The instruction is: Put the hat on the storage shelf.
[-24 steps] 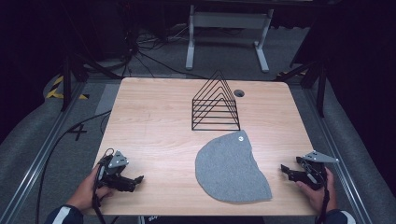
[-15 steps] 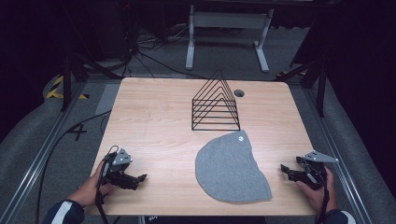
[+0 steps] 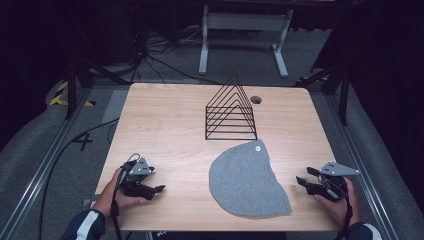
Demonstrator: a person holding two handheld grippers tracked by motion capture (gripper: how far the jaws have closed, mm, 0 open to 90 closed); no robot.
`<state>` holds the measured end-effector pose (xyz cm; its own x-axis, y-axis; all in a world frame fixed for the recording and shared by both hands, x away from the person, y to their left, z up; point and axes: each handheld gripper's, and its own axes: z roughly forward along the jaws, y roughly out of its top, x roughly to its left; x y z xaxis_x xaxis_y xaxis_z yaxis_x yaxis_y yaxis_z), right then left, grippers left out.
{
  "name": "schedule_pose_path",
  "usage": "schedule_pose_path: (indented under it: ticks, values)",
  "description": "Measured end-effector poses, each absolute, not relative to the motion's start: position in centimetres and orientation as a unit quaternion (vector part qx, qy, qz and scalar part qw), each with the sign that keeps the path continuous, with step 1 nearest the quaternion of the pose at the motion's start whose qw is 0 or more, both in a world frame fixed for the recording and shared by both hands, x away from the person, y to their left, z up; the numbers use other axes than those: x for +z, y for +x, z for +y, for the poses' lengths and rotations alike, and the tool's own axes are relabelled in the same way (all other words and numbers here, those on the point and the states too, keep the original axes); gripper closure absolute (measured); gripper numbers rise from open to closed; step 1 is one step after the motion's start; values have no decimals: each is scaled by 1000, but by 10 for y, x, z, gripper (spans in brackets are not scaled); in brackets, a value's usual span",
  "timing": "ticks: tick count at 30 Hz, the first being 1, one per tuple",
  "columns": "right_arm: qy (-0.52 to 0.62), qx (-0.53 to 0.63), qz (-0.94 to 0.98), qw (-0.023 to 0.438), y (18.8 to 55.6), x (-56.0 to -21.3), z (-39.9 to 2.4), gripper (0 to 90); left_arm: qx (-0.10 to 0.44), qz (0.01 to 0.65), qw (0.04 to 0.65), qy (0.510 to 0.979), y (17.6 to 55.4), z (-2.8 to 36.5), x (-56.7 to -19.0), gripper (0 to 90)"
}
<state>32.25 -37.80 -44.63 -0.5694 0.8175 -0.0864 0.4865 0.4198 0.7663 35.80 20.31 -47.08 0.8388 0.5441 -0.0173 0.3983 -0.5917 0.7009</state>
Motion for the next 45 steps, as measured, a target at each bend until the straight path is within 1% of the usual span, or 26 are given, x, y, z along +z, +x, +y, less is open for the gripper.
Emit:
schedule_pose_path:
  ticks: [2,5,6,8,9,15,22,24,26,27,31,36,42,43,45]
  values:
    - [379,363,820,226,323,-440,-368,527,100,259,378,883,357,194,-466,281]
    - [350,360,836,221,327,-434,-352,633,99,229,394,885,355,174,-459,331]
    - [343,360,840,216,329,-433,-346,663,100,221,398,885,353,165,-458,334]
    - [330,354,849,211,334,-432,-336,696,90,204,409,885,351,148,-455,353]
    - [322,351,853,212,337,-431,-331,711,90,204,409,885,351,148,-455,354]
    - [291,339,870,208,356,-432,-306,760,75,128,413,899,346,82,-449,379]
    - [277,337,877,201,383,-435,-284,795,55,68,410,908,338,17,-453,417]
    - [272,333,879,205,389,-438,-277,808,44,57,410,909,335,1,-457,429]
    - [275,335,880,195,394,-440,-273,808,46,46,407,911,333,-9,-460,438]
    - [275,335,880,195,397,-442,-271,808,36,43,404,913,331,-13,-462,448]
    - [275,340,878,193,404,-444,-264,812,34,32,389,920,329,-20,-467,459]
    - [279,320,886,186,412,-453,-258,812,29,36,380,924,332,-13,-468,467]
    - [296,328,884,155,411,-454,-264,812,35,55,365,929,336,5,-466,474]
    - [295,325,886,150,409,-453,-264,815,37,70,356,931,337,18,-465,475]
    - [287,320,891,146,404,-452,-263,817,38,81,356,930,340,29,-465,474]
